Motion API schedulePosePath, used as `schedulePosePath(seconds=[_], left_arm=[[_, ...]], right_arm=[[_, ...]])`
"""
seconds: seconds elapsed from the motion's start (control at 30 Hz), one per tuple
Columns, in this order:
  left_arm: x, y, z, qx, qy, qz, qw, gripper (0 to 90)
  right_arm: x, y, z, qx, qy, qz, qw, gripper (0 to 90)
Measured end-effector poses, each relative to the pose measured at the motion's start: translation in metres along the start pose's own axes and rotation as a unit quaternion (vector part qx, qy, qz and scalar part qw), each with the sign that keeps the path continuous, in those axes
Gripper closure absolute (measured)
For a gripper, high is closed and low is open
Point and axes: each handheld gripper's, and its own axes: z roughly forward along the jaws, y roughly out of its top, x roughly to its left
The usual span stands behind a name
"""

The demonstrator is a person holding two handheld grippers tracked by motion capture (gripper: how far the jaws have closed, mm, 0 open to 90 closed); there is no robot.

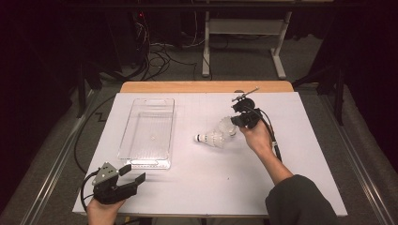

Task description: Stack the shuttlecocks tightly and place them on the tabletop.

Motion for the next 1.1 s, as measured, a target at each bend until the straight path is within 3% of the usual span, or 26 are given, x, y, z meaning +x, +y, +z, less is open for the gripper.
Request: schedulePosePath(seconds=[0.33,0.73,1.1], left_arm=[[-0.001,0.000,0.001,0.000,0.000,-0.001,1.0000,33.7],[-0.001,0.000,0.001,0.002,0.000,0.000,1.0000,33.6],[-0.001,0.000,0.001,0.002,0.000,0.000,1.0000,33.6]], right_arm=[[0.002,-0.021,-0.009,-0.009,0.025,-0.003,0.9996,90.0],[-0.004,-0.033,-0.011,-0.015,0.028,0.006,0.9995,90.0],[0.002,-0.043,-0.017,-0.017,0.041,-0.006,0.9990,90.0]])
